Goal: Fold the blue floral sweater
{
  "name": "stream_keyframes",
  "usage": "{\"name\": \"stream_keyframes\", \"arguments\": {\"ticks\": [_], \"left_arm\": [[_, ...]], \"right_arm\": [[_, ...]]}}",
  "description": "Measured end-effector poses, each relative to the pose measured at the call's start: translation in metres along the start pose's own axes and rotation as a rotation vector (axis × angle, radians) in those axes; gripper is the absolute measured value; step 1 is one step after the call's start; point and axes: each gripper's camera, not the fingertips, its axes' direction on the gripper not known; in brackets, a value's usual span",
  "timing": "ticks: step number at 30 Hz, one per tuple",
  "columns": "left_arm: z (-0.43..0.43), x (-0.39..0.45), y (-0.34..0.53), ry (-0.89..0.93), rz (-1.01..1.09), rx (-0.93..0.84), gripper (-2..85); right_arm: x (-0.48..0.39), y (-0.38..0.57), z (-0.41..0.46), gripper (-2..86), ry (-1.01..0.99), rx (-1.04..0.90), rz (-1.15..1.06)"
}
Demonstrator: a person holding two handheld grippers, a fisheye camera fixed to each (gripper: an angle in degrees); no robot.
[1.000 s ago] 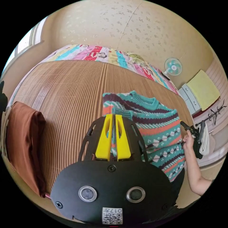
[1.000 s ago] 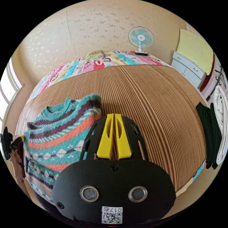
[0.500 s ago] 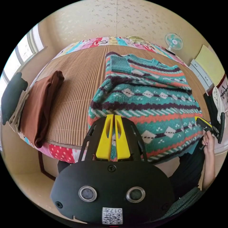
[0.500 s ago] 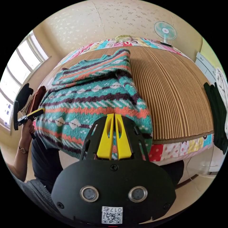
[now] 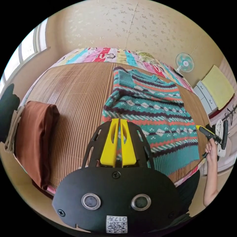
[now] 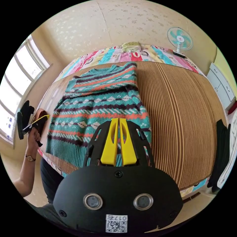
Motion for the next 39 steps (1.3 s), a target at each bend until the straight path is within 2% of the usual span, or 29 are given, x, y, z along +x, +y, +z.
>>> {"name": "stream_keyframes", "arguments": {"ticks": [3,6,9,12,15,16,18,20,22,24,26,29,31,33,35,39], "left_arm": [[-0.038,-0.032,0.067,0.072,-0.064,-0.011,14.3],[-0.056,-0.047,0.115,0.101,-0.103,-0.064,16.0],[-0.066,-0.037,0.136,0.189,-0.102,-0.105,14.8],[-0.070,-0.026,0.133,0.228,-0.134,-0.155,7.1],[-0.091,-0.041,0.113,0.307,-0.213,-0.167,4.3],[-0.116,-0.046,0.105,0.372,-0.183,-0.096,3.8],[-0.172,-0.055,0.094,0.501,-0.102,0.061,3.2],[-0.225,-0.067,0.078,0.632,-0.025,0.142,2.8],[-0.290,-0.086,0.062,0.810,0.066,0.226,2.4],[-0.339,-0.105,0.057,0.915,0.104,0.305,2.4],[-0.376,-0.130,0.057,1.018,0.070,0.386,2.4],[-0.393,-0.166,0.063,1.174,-0.083,0.467,2.5],[-0.375,-0.170,0.058,1.103,-0.219,0.411,2.3],[-0.348,-0.167,0.046,0.960,-0.341,0.319,2.0],[-0.321,-0.167,0.022,0.870,-0.403,0.275,1.8],[-0.277,-0.176,-0.067,0.789,-0.501,0.296,2.3]], "right_arm": [[0.038,0.071,-0.051,7.9,0.002,0.090,0.105],[0.088,0.134,-0.071,12.3,-0.008,0.092,0.236],[0.128,0.171,-0.083,13.7,-0.158,0.077,0.344],[0.144,0.182,-0.095,13.1,-0.226,0.097,0.383],[0.146,0.165,-0.091,8.2,-0.326,-0.021,0.358],[0.147,0.159,-0.091,5.5,-0.327,-0.091,0.373],[0.153,0.160,-0.115,4.4,-0.361,-0.046,0.385],[0.169,0.167,-0.173,3.5,-0.581,0.106,0.354],[0.181,0.174,-0.218,3.0,-0.754,0.193,0.323],[0.194,0.186,-0.261,2.7,-0.927,0.293,0.294],[0.215,0.212,-0.309,2.5,-1.186,0.435,0.288],[0.232,0.251,-0.339,2.2,-1.385,0.607,0.315],[0.236,0.267,-0.336,2.2,-1.391,0.635,0.395],[0.239,0.268,-0.325,2.2,-1.282,0.598,0.468],[0.245,0.239,-0.304,2.3,-1.081,0.470,0.555],[0.225,0.152,-0.289,2.9,-0.859,0.411,0.481]]}}
